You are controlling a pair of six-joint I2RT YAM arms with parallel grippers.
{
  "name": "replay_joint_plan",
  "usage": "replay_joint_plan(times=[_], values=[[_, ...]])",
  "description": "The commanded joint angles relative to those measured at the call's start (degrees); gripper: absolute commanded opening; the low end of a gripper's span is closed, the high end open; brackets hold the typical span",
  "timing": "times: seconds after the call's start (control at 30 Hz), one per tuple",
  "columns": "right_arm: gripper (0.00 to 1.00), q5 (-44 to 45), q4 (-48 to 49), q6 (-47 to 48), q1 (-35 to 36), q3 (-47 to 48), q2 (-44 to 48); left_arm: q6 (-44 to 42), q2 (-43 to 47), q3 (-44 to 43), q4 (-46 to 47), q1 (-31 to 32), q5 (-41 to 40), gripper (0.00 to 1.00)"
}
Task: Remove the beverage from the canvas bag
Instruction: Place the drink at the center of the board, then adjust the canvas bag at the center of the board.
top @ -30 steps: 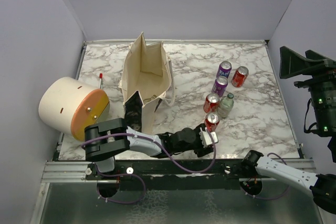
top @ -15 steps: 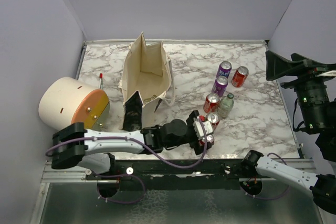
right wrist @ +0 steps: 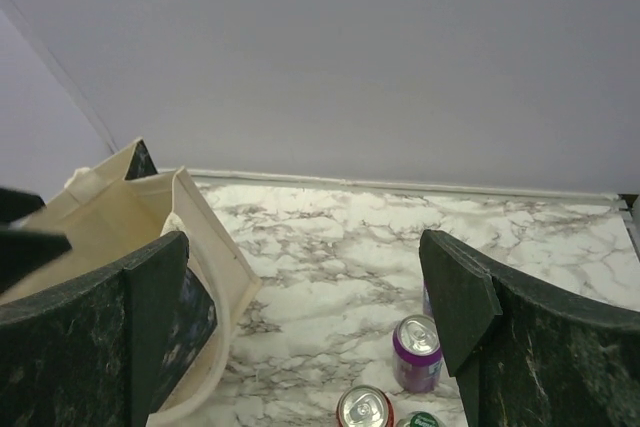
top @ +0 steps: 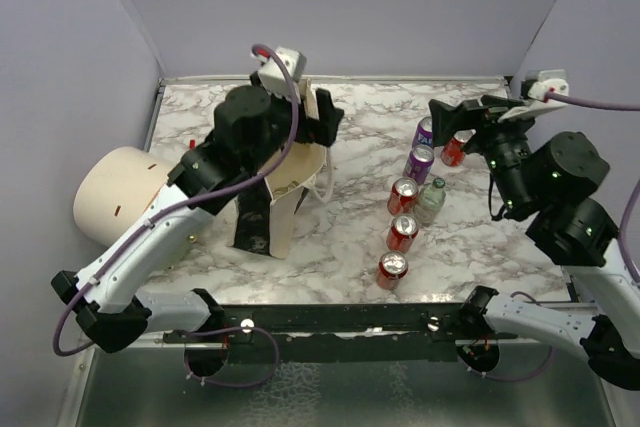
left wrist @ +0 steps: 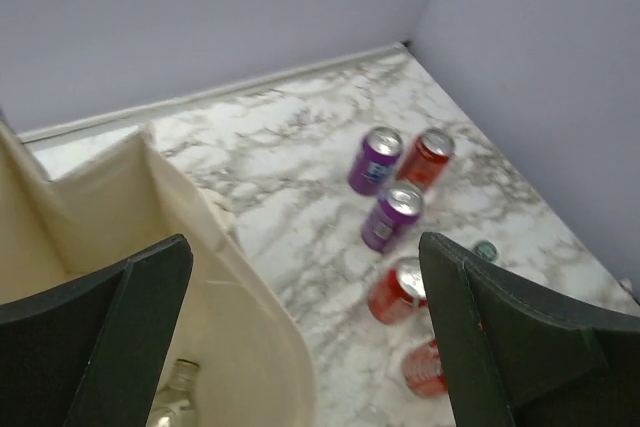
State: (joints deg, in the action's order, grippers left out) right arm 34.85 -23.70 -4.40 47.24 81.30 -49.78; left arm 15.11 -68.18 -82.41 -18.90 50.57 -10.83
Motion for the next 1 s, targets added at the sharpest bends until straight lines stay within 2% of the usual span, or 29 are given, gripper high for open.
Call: replay_joint_plan(times=[0.0, 0.1, 0.23, 0.37, 0.5, 0.63, 0.77, 0.87, 0.97], values=[[1.0, -2.6, 2.9, -0.6, 0.0, -0.6, -2.7, 2.2, -5.4, -11.1, -12.6, -9.5, 0.5, 0.98], [1.0, -5.1, 1.8, -2.5, 0.0, -0.8, -4.8, 1.0, -9.0, -18.5, -18.0, -15.4, -1.5, 0.98], [0.99, -9.8, -0.6, -7.1, 0.0, -0.9, -7.5, 9.0, -14.2, -27.4, -33.3, -26.0, -9.8, 0.95], [1.0, -12.3, -1.5, -11.0, 0.0, -1.9, -9.0, 12.2, -12.3, -21.5, -32.6, -28.8, -11.3, 0.94], [1.0, -14.0, -1.2, -11.0, 0.0, -2.2, -10.9, 14.6, -11.5, -14.8, -30.2, -29.5, -5.6, 0.87], [1.0, -17.1, -1.8, -9.7, 0.0, -0.6, -14.8, 14.1, -13.5, -10.7, -30.1, -29.7, -5.0, 0.86], [1.0, -21.0, -7.1, -12.1, 0.0, 5.7, -22.9, 10.3, -16.3, -11.7, -28.2, -31.0, -5.9, 0.64], [1.0, -23.2, -11.3, -17.6, -0.9, 10.6, -29.0, 8.1, -17.3, -12.0, -25.4, -31.0, -5.2, 0.54], [1.0, -32.2, -10.5, -17.7, -1.7, 14.1, -34.8, 6.9, -18.3, -11.8, -23.4, -31.0, -1.5, 0.38]])
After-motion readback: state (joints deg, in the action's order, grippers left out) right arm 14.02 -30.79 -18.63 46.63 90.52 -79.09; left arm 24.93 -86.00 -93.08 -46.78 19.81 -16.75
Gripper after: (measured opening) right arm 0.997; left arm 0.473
